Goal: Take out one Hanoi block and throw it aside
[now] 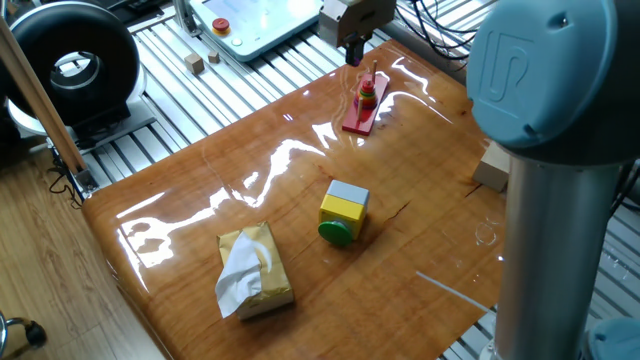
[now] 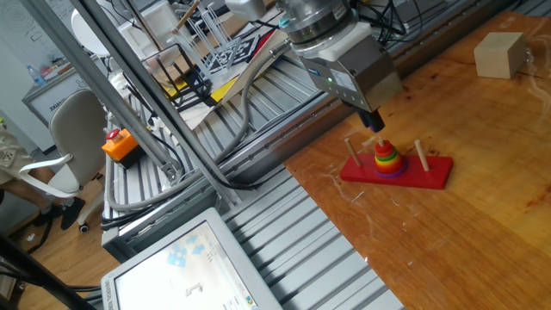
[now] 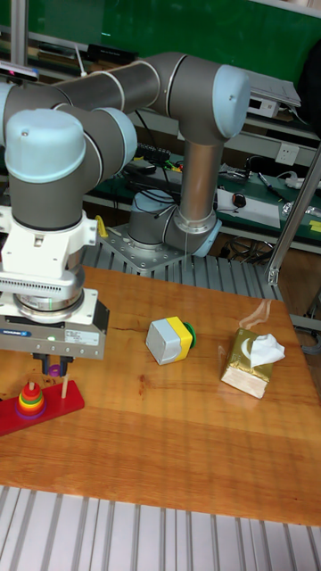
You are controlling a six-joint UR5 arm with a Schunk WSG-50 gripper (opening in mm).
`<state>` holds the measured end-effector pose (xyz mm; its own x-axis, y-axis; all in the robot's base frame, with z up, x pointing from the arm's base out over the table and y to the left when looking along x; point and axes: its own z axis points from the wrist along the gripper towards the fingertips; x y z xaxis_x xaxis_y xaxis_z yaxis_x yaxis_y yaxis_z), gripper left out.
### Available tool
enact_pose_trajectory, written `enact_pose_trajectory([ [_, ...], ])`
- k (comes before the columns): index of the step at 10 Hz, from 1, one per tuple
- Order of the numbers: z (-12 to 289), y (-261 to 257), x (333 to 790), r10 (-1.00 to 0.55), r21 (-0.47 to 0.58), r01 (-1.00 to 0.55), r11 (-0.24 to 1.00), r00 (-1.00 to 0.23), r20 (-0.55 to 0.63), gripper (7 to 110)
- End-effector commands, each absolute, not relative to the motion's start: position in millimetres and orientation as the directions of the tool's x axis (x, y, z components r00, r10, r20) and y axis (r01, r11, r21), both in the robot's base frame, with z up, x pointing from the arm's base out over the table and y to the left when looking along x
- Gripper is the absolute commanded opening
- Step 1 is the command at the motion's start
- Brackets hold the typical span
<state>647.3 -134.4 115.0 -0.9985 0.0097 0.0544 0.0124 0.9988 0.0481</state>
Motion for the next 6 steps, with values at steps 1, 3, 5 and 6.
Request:
enact_pose_trajectory([
  [1, 118.3, -119.6, 651.9, 0.031, 0.059, 0.033, 0.998, -0.998, 0.048, 7],
  [3, 119.9, -110.2, 654.0, 0.045, 0.056, 0.047, 0.997, -0.998, 0.047, 7],
  [5, 120.3, -100.3, 655.3, 0.058, 0.057, 0.061, 0.997, -0.997, 0.046, 7],
  [6, 119.5, -96.1, 656.0, 0.065, 0.052, 0.067, 0.996, -0.997, 0.043, 7],
])
